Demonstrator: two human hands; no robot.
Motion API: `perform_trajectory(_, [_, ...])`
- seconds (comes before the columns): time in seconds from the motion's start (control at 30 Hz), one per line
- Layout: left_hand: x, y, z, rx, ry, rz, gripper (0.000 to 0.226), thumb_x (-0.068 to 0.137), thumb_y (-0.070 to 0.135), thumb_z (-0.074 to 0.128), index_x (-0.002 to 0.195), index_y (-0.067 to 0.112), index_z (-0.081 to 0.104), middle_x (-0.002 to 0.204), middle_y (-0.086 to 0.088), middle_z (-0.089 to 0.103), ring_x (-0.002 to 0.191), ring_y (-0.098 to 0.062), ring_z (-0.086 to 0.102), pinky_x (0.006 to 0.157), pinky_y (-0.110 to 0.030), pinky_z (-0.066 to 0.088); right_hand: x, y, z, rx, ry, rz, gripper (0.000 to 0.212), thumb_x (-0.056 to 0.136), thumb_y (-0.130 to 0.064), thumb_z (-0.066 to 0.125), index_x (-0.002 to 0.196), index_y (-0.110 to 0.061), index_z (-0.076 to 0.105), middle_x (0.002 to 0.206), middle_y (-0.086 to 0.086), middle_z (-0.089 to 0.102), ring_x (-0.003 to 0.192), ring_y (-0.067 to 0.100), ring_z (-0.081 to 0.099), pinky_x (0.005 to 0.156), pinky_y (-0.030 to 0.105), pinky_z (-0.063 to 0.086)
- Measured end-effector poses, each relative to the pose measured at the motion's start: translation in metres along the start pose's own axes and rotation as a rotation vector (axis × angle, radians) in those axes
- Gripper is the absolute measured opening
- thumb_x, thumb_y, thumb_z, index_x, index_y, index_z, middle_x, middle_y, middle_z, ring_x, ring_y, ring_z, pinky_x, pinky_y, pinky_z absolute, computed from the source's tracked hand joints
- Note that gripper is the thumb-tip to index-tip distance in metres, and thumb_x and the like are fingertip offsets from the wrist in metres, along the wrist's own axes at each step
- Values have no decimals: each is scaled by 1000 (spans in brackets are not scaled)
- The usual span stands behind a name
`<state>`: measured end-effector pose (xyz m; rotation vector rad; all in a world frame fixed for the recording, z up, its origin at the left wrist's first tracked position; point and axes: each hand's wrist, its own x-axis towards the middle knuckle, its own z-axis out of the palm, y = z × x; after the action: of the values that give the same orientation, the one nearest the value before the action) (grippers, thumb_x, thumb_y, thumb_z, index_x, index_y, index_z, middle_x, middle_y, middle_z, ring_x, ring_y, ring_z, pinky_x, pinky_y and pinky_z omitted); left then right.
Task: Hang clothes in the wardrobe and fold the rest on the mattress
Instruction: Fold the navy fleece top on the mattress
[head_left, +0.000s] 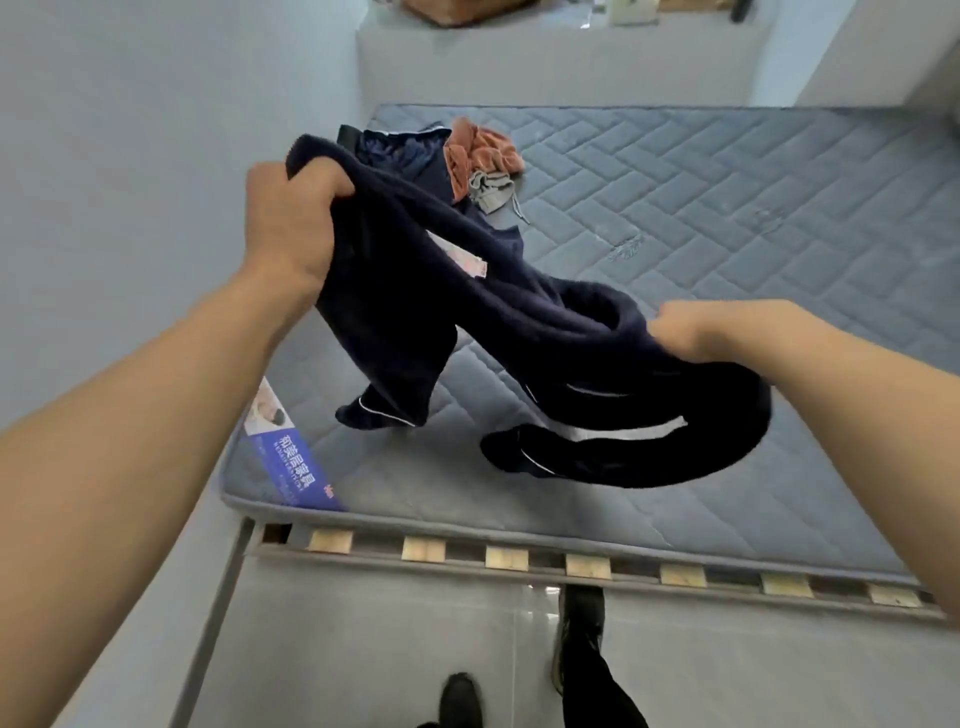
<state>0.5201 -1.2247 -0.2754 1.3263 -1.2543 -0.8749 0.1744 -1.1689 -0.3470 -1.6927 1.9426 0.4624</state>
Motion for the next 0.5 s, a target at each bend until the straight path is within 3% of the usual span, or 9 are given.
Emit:
perform_trajectory(0.07, [-12, 20, -5, -69, -59, -57, 7, 62, 18, 58, 60, 12, 55, 63, -7, 49, 61, -22, 49, 55, -31, 39, -26, 0, -26, -107, -91, 43, 55, 65, -62, 35, 79, -15, 60, 93, 3, 66, 90, 22, 62, 92, 43, 45])
perform_trajectory(0.2, [-19, 23, 3, 90, -97, -125, 17, 60, 25, 59, 68, 10, 57, 65, -8, 49, 62, -22, 49, 58, -34, 40, -40, 4, -42, -170, -45, 73, 45, 65, -58, 45, 74, -18, 65, 76, -4, 66, 71, 15, 63, 63, 33, 41])
perform_trajectory(0.27, [-16, 7, 9, 362, -109, -107, 22, 62, 37, 57, 66, 16, 53, 62, -5, 47, 60, -21, 46, 59, -37, 37, -25, 14, -37, -109, 3, 98, 50, 72, -61, 45, 79, -16, 64, 86, -2, 68, 75, 17, 62, 69, 35, 42])
perform_trajectory(0.37, [-2, -29, 20, 838, -166, 14, 37, 73, 48, 43, 55, 17, 36, 51, 1, 40, 50, -23, 40, 52, -32, 31, 20, 34, -17, -24, 153, 127, 64, 92, -67, 32, 106, -16, 67, 121, 12, 65, 103, 30, 61, 80, 38, 39])
perform_trajectory(0.43, [14, -59, 36, 1081, -175, 116, 41, 77, 48, 36, 56, 13, 37, 52, -2, 45, 48, -24, 42, 50, -30, 29, 54, 47, -5, 7, 265, 133, 68, 93, -63, 25, 117, -12, 64, 125, 18, 62, 111, 34, 58, 81, 39, 39])
perform_trajectory(0.5, [37, -90, 59, 1253, -190, 200, 39, 79, 47, 33, 61, 14, 44, 58, -4, 49, 51, -25, 43, 52, -29, 29, 90, 59, 6, 37, 320, 88, 53, 91, -51, 31, 115, -11, 57, 122, 21, 61, 109, 36, 58, 78, 39, 37])
